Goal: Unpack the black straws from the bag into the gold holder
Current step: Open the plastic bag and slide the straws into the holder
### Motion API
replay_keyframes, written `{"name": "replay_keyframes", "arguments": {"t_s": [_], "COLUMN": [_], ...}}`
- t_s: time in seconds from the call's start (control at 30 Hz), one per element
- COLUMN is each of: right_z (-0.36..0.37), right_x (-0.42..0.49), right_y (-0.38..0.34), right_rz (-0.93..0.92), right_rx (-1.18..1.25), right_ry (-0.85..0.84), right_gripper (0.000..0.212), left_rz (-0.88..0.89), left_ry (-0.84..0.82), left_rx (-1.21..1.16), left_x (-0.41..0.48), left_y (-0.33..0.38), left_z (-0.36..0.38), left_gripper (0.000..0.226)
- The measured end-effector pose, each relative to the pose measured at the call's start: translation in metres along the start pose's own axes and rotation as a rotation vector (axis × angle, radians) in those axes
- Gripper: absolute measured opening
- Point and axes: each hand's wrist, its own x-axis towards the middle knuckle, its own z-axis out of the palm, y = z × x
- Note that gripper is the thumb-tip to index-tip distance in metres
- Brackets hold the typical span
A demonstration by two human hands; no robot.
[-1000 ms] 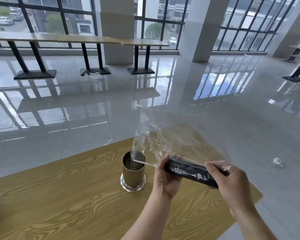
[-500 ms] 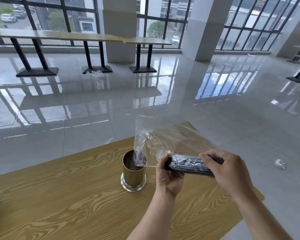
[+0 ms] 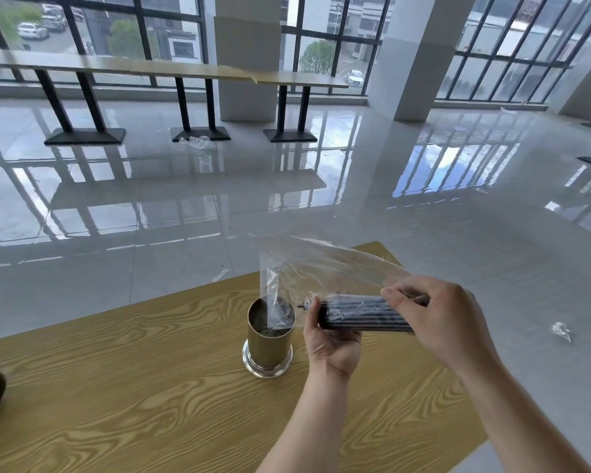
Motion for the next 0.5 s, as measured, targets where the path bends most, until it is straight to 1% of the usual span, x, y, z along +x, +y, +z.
{"name": "replay_keyframes", "arguments": {"t_s": [0.13,0.27,0.37,0.5], "right_z": [-0.001,-0.002,-0.003,-0.003], "right_x": [0.007,0.013,0.02,0.033], "right_y": [-0.002,-0.002,-0.005,-0.017], "right_rz": [-0.017,-0.014,0.007,0.016], "right_rx": [-0.002,-0.022,-0.033,-0.032], "right_ry": [-0.016,-0.004,-0.005,-0.035], "right_gripper": [0.021,0.024,0.019,0.023], "left_rz": [-0.001,0.008,0.013,0.011], "left_ry": [-0.007,-0.012,-0.026,-0.044], "left_rx": [-0.007,-0.018,-0.025,-0.071], "left_x": [0.002,0.004,0.006,0.008], "left_y": [0.0,-0.002,-0.001,0.008], "left_z": [0.0,-0.001,0.0,0.004], "left_gripper": [0.028,0.022,0.021,0.034]}}
